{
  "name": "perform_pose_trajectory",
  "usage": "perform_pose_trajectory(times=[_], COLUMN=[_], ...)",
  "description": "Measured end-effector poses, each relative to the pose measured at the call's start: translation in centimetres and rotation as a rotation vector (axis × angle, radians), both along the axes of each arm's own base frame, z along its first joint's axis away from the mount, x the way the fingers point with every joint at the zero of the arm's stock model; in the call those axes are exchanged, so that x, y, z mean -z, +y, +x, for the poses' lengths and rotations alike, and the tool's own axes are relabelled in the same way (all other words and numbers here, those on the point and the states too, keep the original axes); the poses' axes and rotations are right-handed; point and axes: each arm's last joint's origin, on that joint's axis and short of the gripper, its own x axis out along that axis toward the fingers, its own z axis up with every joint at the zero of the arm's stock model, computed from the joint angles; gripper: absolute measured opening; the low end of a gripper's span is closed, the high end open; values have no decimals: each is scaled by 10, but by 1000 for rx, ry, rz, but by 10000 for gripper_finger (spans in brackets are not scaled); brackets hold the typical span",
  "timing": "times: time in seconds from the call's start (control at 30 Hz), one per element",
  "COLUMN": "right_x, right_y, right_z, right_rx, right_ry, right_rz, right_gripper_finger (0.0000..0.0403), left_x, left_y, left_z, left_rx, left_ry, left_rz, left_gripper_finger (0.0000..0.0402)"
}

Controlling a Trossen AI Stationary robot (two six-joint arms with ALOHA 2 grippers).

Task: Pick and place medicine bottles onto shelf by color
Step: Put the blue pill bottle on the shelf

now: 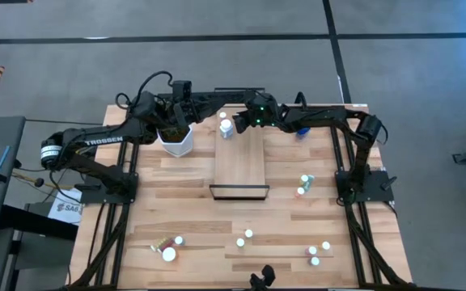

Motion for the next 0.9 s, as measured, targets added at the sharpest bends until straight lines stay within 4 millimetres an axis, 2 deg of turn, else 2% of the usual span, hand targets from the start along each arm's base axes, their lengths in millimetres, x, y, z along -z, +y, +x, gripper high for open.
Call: perform_pose_trajectory(times=[0.9], right_x=[4], right_y=[-1], right_z=[-2], right_rx=[40], right_ry=[61], right_rz=[-24], right_gripper_finger=[131], left_x=[0], left_y=[0], left_z=[0], left_rx=[-2], left_ry=[0], left_rz=[2], left_gripper_finger=[120])
